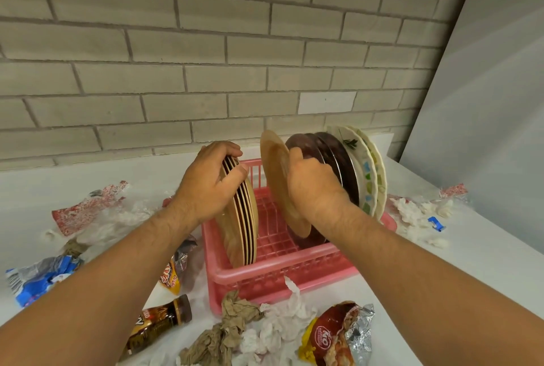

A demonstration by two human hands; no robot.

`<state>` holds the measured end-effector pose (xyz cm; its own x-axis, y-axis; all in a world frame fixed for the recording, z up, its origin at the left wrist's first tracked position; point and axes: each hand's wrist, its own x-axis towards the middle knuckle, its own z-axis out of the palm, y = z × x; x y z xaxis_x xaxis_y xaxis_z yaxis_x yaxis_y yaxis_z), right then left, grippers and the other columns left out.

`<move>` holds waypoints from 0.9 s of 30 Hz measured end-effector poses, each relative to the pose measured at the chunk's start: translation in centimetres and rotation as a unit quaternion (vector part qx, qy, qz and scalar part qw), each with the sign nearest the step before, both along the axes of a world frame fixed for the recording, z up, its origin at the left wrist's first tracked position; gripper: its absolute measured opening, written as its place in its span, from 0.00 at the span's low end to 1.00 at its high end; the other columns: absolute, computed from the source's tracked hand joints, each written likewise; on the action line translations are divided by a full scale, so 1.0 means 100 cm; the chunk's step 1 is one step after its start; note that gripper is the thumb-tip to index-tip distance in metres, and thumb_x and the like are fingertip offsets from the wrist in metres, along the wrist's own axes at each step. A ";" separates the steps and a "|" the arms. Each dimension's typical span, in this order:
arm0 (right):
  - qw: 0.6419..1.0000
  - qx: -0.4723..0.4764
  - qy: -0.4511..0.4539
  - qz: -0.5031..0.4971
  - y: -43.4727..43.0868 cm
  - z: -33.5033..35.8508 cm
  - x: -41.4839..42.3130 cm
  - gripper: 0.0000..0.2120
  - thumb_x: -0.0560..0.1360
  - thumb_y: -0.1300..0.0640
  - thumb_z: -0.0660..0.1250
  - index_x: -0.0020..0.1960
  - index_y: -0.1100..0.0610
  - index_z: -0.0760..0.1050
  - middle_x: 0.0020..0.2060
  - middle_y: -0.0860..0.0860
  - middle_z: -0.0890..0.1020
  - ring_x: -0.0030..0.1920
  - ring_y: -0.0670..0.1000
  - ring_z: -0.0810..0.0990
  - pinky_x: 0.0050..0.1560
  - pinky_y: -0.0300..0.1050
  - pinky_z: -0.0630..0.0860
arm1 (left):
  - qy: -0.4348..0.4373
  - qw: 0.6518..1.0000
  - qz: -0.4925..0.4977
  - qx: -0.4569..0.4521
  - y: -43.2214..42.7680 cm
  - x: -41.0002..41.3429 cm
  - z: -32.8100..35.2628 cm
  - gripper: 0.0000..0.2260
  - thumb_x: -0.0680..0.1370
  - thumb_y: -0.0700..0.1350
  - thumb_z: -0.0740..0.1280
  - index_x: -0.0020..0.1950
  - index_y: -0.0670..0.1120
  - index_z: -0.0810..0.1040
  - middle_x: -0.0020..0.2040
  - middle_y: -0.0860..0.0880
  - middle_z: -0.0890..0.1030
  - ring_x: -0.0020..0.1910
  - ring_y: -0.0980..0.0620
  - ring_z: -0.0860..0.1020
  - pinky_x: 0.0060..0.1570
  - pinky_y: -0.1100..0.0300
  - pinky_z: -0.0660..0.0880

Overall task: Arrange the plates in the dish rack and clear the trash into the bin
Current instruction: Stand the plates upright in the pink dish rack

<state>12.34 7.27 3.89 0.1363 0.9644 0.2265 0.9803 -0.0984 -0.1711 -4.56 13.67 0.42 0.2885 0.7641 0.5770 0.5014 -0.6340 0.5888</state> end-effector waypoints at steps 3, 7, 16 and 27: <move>0.999 -0.027 0.020 -0.008 -0.003 -0.008 -0.001 0.17 0.78 0.67 0.58 0.65 0.58 0.60 0.47 0.58 0.79 0.39 0.54 0.71 0.35 0.47 0.70 | -0.001 1.000 -0.002 0.000 0.000 -0.001 0.000 0.16 0.73 0.52 0.62 0.59 0.48 0.74 0.57 0.56 0.74 0.59 0.59 0.70 0.55 0.66 0.64; 0.999 -0.041 0.024 0.002 -0.005 -0.010 -0.002 0.34 0.75 0.70 0.59 0.74 0.50 0.48 0.45 0.60 0.79 0.39 0.56 0.75 0.36 0.51 0.75 | 0.001 1.000 -0.002 -0.002 0.000 -0.001 0.000 0.17 0.73 0.53 0.61 0.59 0.48 0.74 0.58 0.56 0.74 0.59 0.59 0.70 0.56 0.64 0.65; 0.994 -0.074 -0.075 0.002 -0.003 0.024 0.001 0.19 0.77 0.64 0.63 0.67 0.60 0.66 0.47 0.56 0.78 0.47 0.56 0.78 0.42 0.46 0.71 | 0.006 1.000 0.001 0.001 -0.002 0.000 0.002 0.17 0.73 0.53 0.61 0.59 0.48 0.74 0.57 0.56 0.74 0.59 0.59 0.70 0.55 0.66 0.64; 0.998 -0.050 0.003 -0.043 -0.009 0.027 0.022 0.08 0.76 0.60 0.64 0.54 0.54 0.77 0.42 0.51 0.80 0.41 0.52 0.79 0.38 0.46 0.77 | 0.005 1.000 -0.001 0.001 -0.002 0.003 0.002 0.17 0.73 0.52 0.61 0.60 0.47 0.74 0.58 0.55 0.74 0.59 0.59 0.71 0.54 0.71 0.62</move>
